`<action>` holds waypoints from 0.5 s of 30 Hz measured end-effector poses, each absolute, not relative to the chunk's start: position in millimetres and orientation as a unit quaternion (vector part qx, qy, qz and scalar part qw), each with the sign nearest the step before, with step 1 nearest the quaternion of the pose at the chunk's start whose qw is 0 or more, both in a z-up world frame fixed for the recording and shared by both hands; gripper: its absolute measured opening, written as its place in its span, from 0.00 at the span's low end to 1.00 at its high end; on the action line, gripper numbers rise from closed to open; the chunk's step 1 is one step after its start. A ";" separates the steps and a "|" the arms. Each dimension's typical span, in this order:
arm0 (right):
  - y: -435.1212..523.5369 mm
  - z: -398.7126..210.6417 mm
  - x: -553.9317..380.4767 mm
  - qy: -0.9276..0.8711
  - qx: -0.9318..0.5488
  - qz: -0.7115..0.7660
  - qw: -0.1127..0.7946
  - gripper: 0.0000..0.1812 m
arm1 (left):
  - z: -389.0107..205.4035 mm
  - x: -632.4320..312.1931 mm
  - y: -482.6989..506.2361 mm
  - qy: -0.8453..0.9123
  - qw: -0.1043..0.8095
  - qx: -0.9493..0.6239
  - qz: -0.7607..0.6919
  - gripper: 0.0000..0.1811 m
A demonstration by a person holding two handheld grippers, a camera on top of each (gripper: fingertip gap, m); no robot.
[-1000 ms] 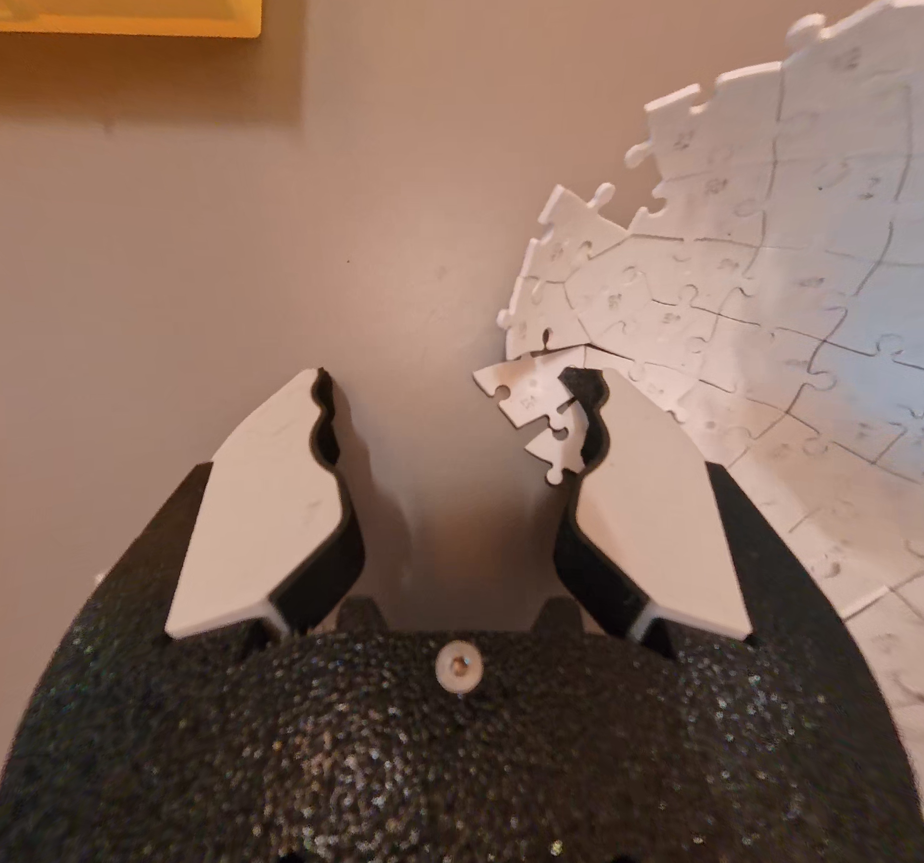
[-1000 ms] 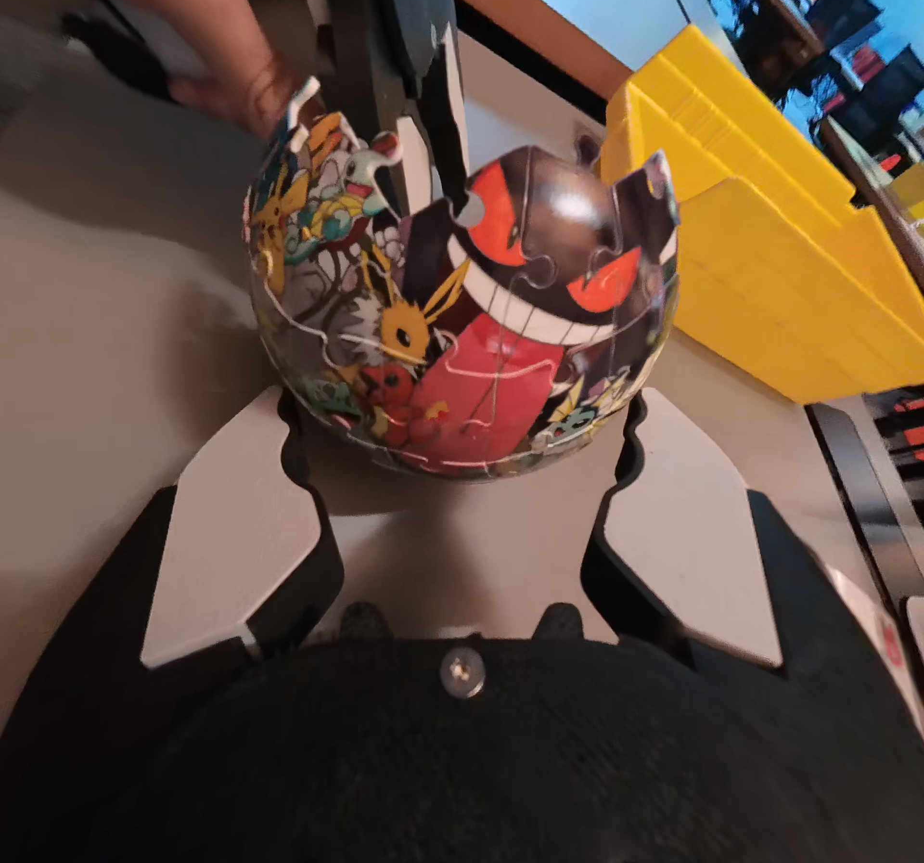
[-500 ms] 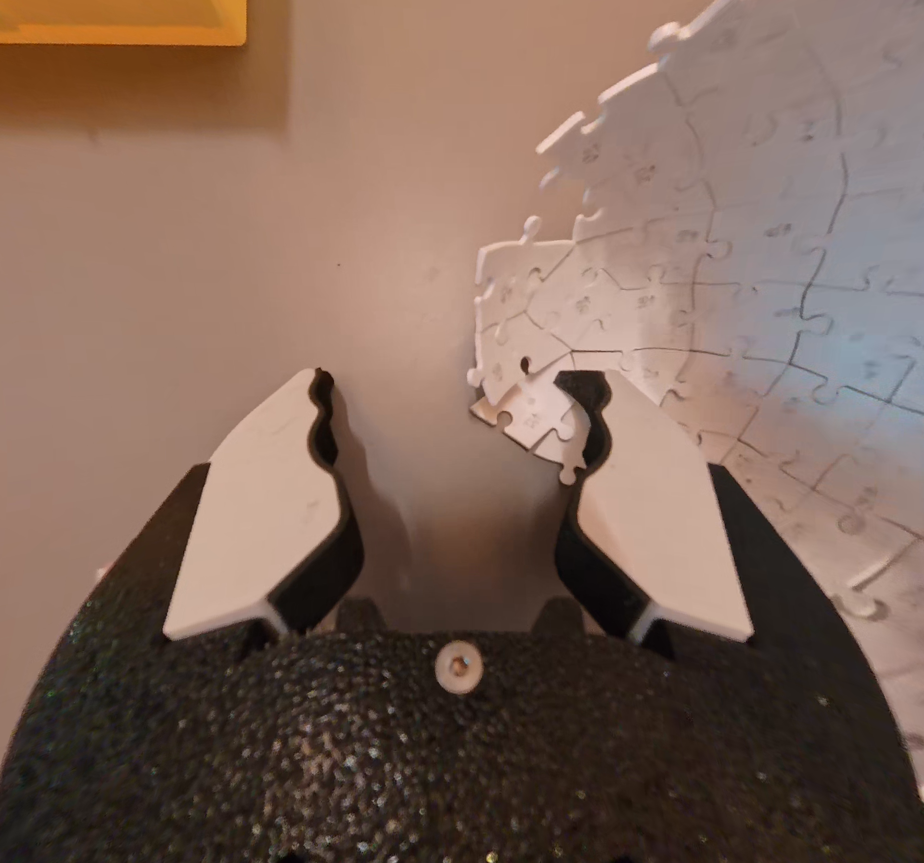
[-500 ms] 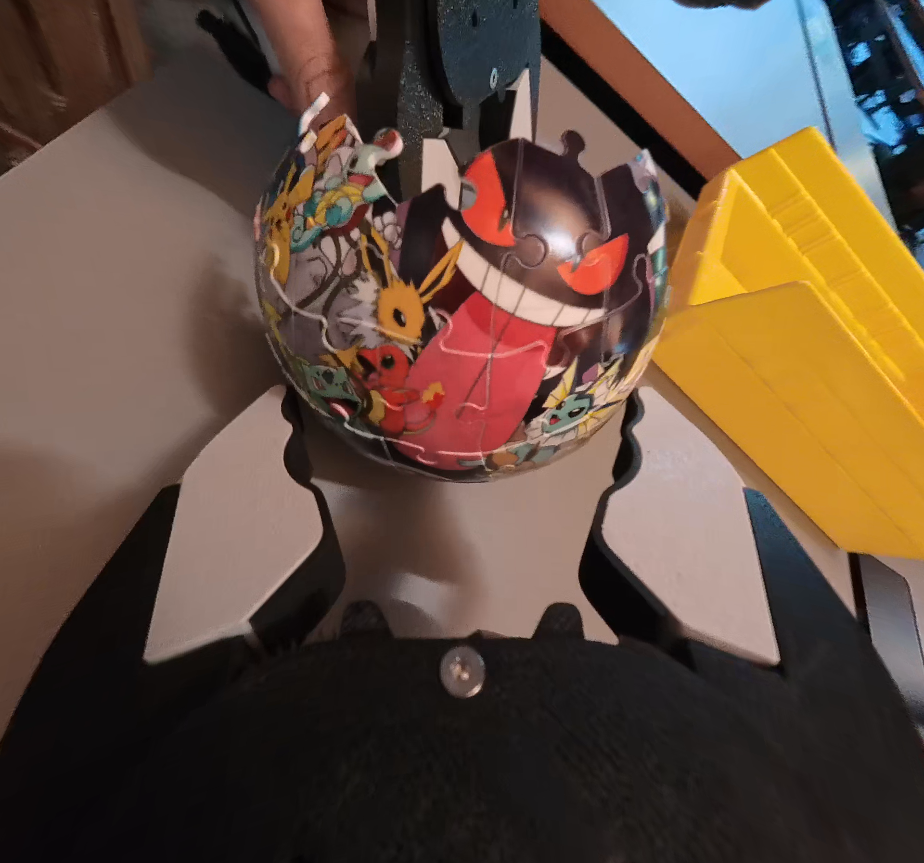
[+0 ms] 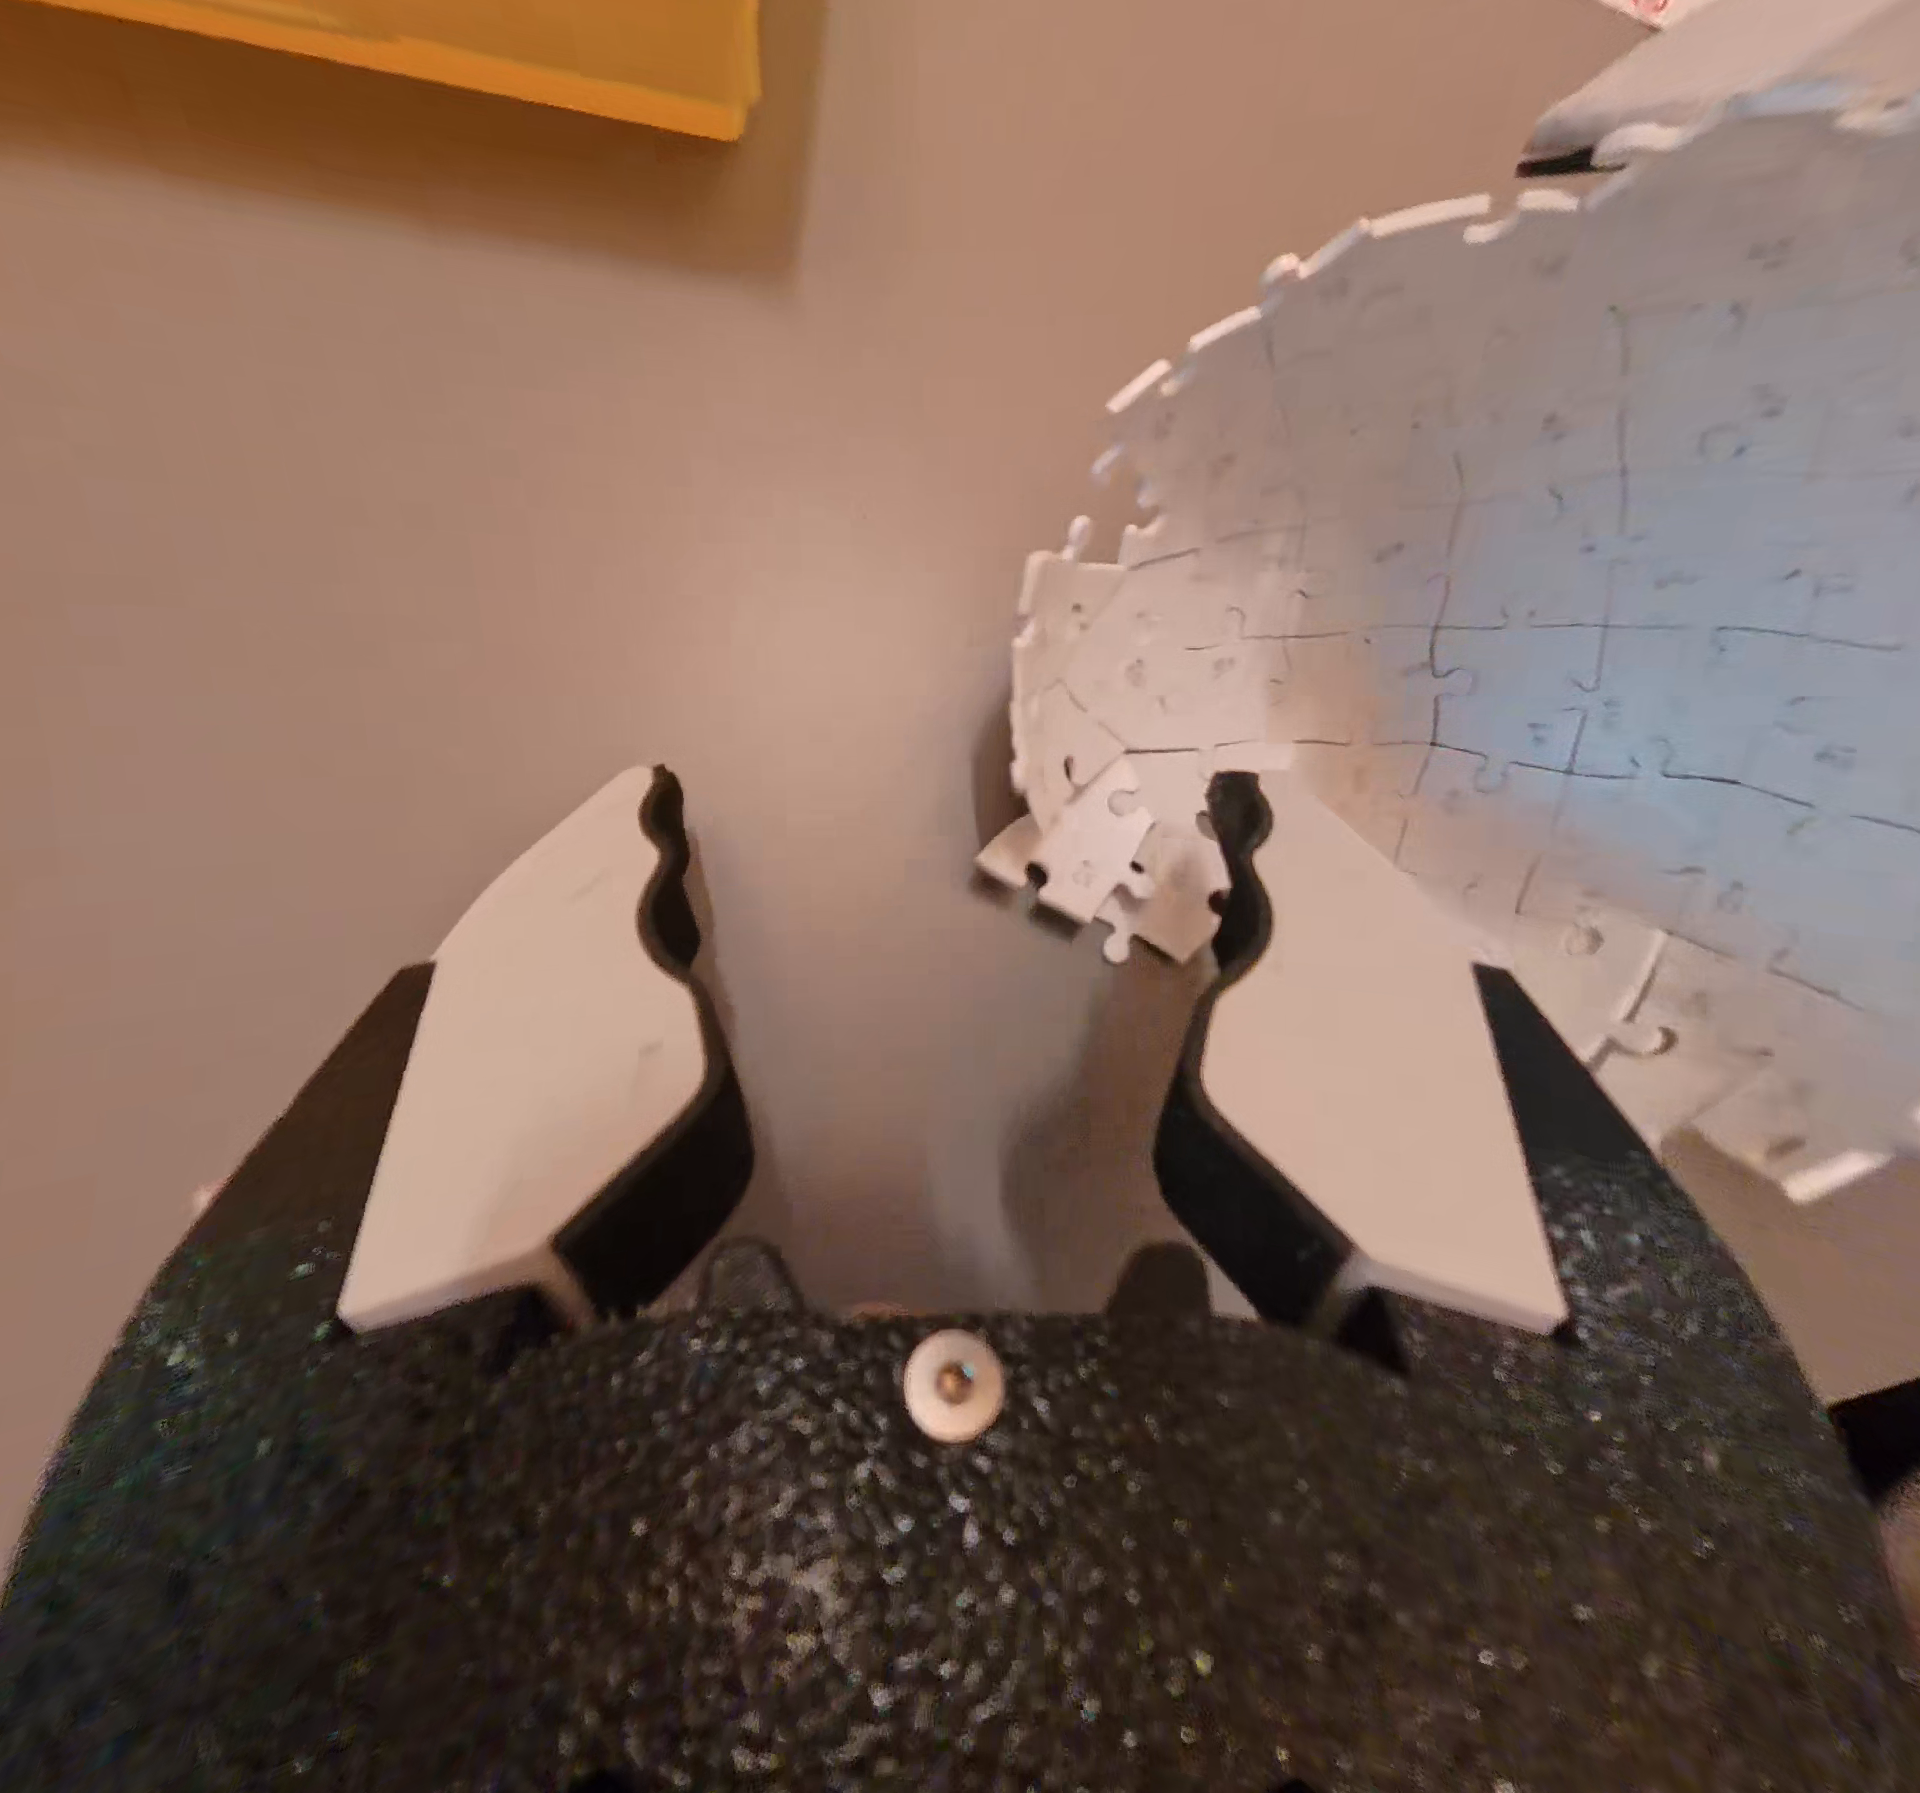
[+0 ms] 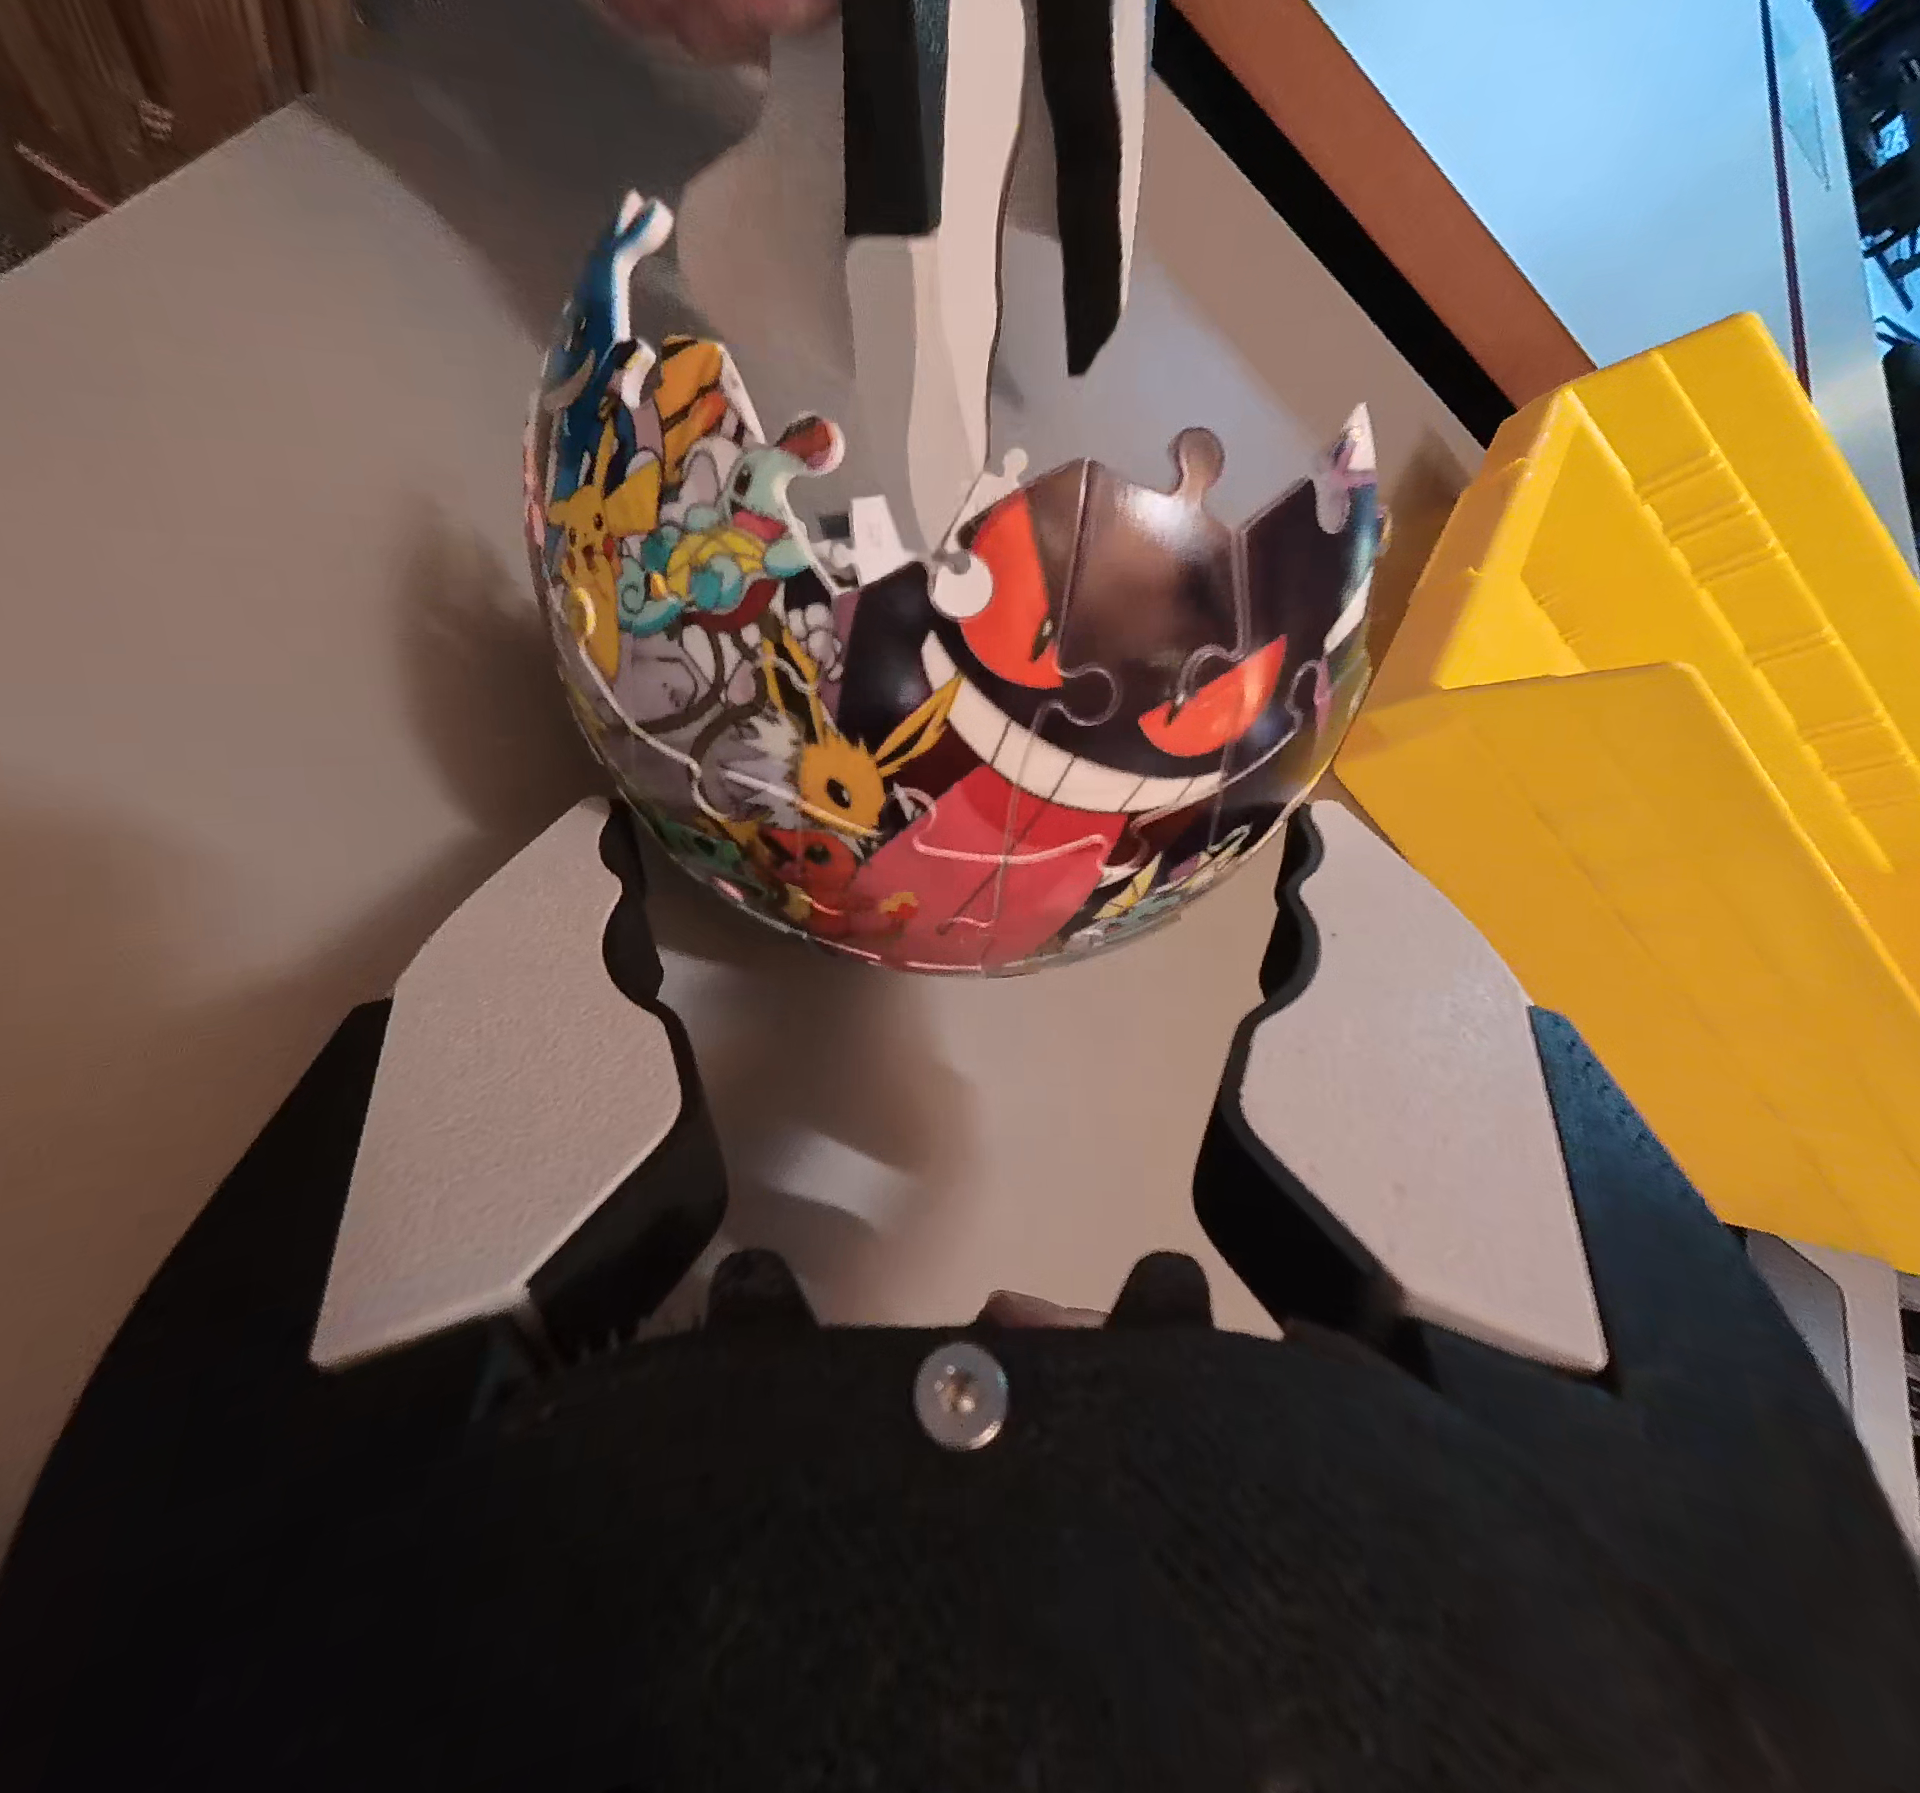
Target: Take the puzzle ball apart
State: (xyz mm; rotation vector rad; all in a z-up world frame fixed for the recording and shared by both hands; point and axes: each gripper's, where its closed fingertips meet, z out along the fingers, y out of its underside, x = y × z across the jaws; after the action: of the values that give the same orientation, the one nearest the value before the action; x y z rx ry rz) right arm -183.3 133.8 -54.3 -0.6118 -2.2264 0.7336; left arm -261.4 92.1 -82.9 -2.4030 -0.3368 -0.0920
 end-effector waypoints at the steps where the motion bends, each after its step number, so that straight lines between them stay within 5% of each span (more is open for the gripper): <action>1: 134.1 -54.5 -183.0 -0.861 -0.236 0.280 0.352 0.64 | -81.1 -264.9 87.9 -0.135 0.348 -0.927 -0.030 0.54; 15: 127.9 -49.2 -186.3 -0.873 -0.208 0.251 0.363 0.64 | -107.9 -256.4 84.9 -0.102 0.285 -0.953 -0.001 0.52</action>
State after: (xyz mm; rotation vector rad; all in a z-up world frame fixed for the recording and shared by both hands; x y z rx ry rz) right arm -186.3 127.9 -49.2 -0.5366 -2.2465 0.6463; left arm -256.4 84.9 -107.9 -2.5482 -0.2727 -0.0028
